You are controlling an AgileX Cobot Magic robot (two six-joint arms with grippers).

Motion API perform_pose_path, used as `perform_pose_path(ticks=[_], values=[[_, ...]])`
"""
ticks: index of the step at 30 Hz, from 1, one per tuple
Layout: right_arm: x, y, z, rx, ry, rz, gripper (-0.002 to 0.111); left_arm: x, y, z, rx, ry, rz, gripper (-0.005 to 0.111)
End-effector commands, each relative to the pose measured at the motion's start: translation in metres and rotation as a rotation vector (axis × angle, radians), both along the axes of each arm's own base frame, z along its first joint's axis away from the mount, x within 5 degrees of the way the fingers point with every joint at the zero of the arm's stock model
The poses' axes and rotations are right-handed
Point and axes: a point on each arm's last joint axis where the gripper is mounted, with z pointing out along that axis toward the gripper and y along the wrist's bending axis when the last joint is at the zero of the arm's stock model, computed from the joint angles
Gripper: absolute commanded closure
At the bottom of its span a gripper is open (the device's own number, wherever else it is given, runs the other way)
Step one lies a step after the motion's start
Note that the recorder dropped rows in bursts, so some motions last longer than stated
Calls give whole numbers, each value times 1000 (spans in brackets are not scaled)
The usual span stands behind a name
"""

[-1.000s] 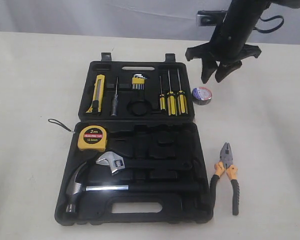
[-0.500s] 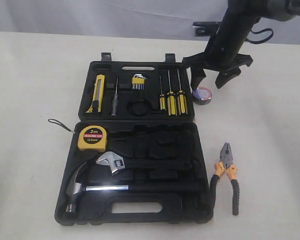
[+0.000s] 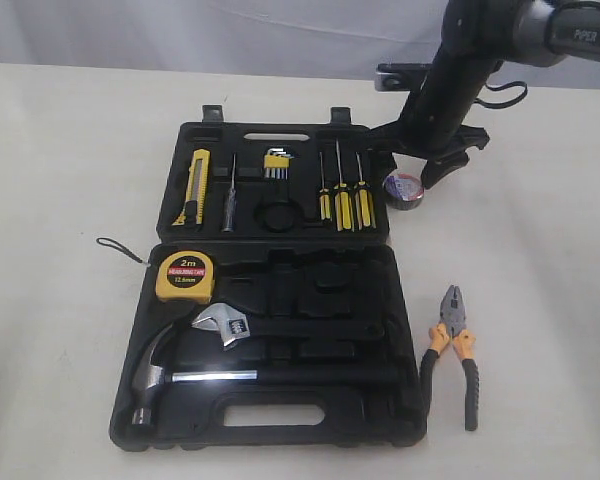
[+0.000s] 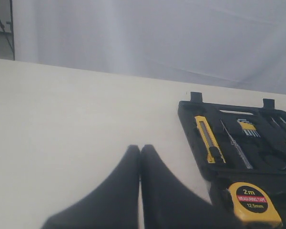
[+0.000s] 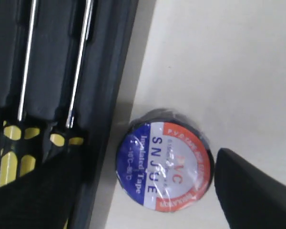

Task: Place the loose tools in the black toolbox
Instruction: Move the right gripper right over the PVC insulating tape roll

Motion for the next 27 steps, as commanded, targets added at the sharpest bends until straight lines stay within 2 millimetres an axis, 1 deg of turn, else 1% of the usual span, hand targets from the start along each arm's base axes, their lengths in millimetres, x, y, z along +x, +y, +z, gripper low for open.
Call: perform_pose_path(ticks=[1,5,12,14,27], values=[[0,-5,-12,-48,17,25,36,0,0,1,3,0,-5,107],[0,-7,-7,-67,4,12,36,0,0,1,3,0,-5,107],[-1,-8,18,-75,-47,12,36,0,0,1,3,0,-5,107],[-1,-9,21,-78,-45,14,36,0,0,1,3,0,-5,107],[-5,-8,21,-73,-12,18,36,0,0,1,3,0,-5,107]])
